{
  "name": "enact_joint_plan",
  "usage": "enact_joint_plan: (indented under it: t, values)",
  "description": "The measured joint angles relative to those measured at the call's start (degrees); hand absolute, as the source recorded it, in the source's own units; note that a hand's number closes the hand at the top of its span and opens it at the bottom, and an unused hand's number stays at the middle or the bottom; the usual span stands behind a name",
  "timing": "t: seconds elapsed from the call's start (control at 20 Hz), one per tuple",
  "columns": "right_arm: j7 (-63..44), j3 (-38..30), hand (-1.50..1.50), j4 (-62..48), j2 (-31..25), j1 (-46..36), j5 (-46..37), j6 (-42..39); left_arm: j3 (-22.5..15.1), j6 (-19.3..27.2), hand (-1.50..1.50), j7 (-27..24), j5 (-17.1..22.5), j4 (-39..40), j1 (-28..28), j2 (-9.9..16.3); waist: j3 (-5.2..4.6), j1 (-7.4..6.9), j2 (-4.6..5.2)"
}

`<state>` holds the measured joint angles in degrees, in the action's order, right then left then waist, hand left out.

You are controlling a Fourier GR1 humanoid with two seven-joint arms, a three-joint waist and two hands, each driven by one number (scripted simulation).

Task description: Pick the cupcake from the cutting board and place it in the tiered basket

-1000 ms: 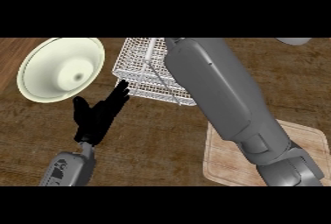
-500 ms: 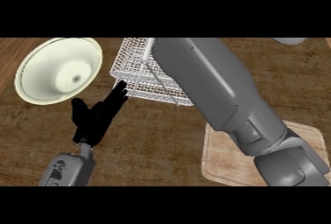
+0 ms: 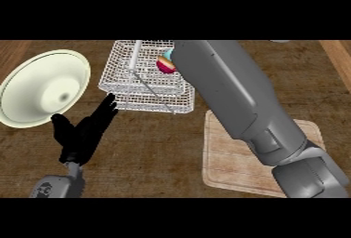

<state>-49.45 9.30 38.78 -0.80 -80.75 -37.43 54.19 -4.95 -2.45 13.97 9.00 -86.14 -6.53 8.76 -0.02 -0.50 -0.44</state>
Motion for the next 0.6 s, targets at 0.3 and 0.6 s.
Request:
enact_joint_plan:
  t: [0.3,0.6]
  values:
    - [-4.25,3.64,-1.5,15.98,-1.98,10.04,0.87,-6.39,1.72,0.83,0.0,-0.71,0.18,-1.39,3.5,0.58,0.17,3.58,-1.2]
    - [-7.6,7.94,-1.5,34.21,-6.58,20.71,3.85,-15.0,2.97,1.48,0.0,-0.95,0.32,-2.32,5.55,0.91,0.25,5.98,-1.73]
